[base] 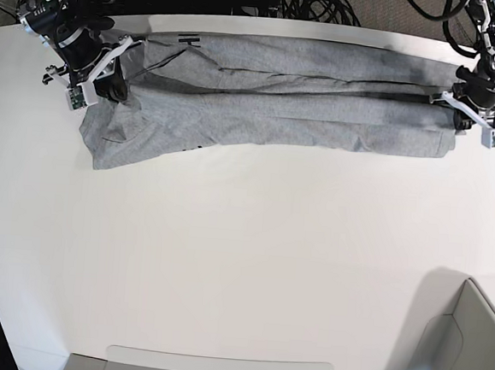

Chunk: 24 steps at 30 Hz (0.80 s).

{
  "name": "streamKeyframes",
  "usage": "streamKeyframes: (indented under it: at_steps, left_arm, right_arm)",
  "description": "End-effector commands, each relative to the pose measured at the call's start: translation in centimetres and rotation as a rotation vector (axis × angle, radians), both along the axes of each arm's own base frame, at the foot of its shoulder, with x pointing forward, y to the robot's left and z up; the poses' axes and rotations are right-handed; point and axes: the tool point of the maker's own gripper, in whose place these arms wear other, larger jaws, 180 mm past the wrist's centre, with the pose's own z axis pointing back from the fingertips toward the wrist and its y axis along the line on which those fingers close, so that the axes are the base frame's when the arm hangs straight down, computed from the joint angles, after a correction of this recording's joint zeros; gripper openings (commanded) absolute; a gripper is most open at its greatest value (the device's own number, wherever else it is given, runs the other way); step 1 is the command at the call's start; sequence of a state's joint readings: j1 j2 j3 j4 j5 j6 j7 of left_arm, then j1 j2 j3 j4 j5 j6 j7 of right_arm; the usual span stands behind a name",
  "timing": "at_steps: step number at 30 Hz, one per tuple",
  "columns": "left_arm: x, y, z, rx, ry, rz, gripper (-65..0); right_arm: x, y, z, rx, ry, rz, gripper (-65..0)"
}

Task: Fold the T-shirt properly
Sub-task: 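Lower the folded hem onto the shirt and release both grippers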

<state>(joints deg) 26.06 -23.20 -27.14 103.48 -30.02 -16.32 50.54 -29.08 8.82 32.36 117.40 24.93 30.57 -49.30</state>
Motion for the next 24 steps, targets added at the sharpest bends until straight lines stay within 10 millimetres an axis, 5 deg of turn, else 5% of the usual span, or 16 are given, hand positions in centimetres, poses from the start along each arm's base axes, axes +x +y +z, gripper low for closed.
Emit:
streamKeyframes:
  at_steps: [1,13,19,24]
  left_arm:
    - [0.2,0.6,0.8,0.026,-0.022,-0.006,-65.0]
    - [-1.0,0.5,-0.9,-0.005,0.020,0.025,-65.0]
    - [-0.6,-0.1,0.1,-0.003,0.014,0.005,-48.7]
    - [-0.4,-0.7,0.9,0.004,0.035,-0.021,-48.3]
  right_arm:
    - [0.1,-0.5,1.0,-0.016,-0.034,0.007,-65.0]
    - [-1.9,-0.9,-0.2,-0.027,0.028,-0.001,-65.0]
    - [-2.0,-1.1,-0.2,-0.031,0.028,0.001,-48.0]
    - [-1.7,-1.4,0.0,-0.047,0.024,0.017,-46.9]
